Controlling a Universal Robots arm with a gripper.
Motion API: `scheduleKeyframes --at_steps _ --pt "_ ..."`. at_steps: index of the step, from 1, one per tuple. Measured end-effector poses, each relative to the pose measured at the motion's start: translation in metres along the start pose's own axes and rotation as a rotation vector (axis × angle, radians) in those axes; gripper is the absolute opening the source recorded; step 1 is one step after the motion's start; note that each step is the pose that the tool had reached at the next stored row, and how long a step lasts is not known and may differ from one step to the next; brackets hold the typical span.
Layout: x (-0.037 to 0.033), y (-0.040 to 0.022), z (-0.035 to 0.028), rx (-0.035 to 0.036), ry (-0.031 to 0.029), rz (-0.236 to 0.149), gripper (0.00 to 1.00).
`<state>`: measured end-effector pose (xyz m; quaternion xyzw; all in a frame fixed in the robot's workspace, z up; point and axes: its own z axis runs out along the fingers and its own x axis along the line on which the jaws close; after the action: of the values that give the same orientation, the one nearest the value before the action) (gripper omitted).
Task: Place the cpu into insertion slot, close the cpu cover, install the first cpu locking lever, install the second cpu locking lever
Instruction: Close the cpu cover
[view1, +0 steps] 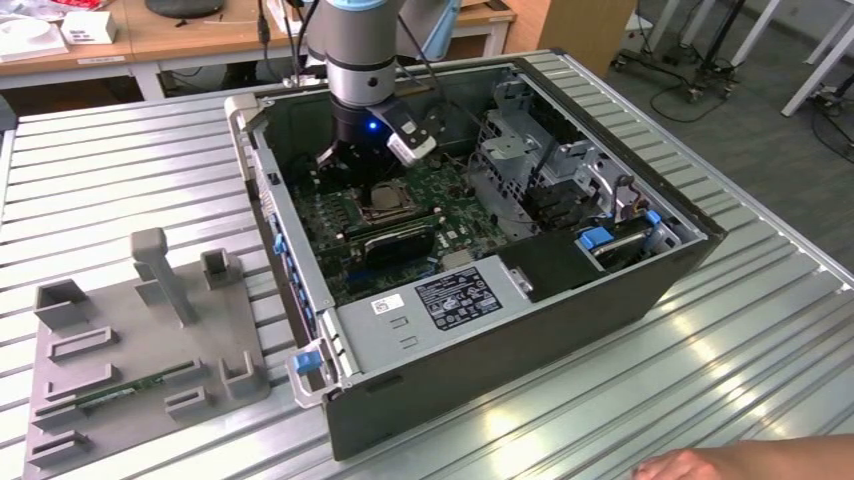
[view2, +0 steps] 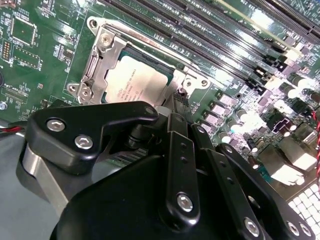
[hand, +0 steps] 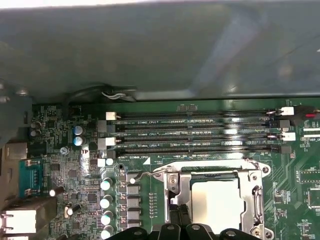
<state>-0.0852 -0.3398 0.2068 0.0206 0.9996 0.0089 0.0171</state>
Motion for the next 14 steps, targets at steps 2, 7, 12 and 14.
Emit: scheduleKeyframes --at_steps 2,7,12,14 --pt "0.0 0.0 0.0 0.0001 0.0001 0.0 0.11" --pt "-0.0001 0.0007 0.0004 0.0 0.0001 0.0 0.11" --pt "-0.0004 0.0018 0.0012 0.0 0.0004 0.0 0.11" --pt "-0.0004 0.0021 0.0018 -0.0001 0.0004 0.0 0.11"
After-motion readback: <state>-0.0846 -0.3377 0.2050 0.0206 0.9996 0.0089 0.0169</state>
